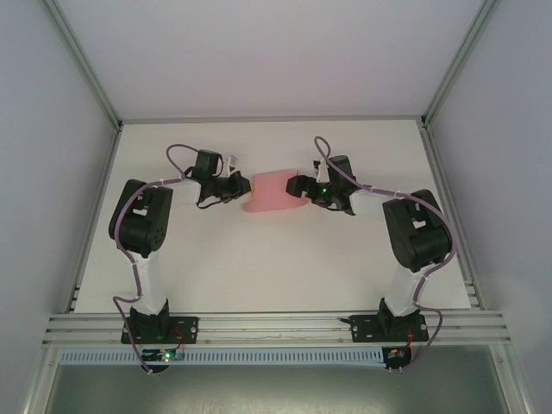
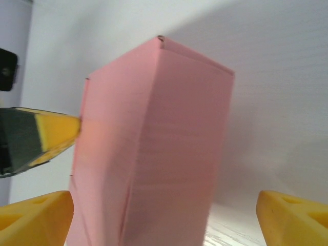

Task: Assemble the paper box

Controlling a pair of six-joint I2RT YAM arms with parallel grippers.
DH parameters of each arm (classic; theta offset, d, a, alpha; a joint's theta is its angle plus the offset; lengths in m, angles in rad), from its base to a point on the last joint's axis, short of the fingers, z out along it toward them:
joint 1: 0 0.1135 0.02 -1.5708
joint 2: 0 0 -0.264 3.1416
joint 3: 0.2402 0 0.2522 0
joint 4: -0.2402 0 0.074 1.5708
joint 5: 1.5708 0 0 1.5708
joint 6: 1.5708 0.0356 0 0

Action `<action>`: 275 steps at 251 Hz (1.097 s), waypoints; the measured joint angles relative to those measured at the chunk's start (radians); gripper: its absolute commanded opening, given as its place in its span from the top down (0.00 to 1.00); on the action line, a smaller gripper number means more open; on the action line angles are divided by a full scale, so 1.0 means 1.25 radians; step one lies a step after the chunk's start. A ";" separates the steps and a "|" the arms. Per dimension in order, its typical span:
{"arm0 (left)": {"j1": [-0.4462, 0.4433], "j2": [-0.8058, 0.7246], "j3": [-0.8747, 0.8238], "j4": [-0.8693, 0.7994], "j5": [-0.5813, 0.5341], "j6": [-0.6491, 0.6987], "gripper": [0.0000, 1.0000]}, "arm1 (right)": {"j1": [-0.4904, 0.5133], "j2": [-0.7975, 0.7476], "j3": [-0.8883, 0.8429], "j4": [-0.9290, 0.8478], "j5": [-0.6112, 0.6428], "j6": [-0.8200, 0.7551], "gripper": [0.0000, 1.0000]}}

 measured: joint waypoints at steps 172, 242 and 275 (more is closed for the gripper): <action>0.001 -0.021 -0.032 0.023 -0.008 0.013 0.85 | -0.014 0.078 0.018 0.159 -0.102 0.153 0.48; 0.001 -0.042 -0.038 0.041 -0.009 0.044 0.28 | -0.014 0.049 -0.016 0.187 -0.111 0.175 0.62; -0.003 -0.116 -0.038 0.030 -0.035 0.089 0.00 | -0.014 0.015 -0.028 0.187 -0.110 0.175 0.63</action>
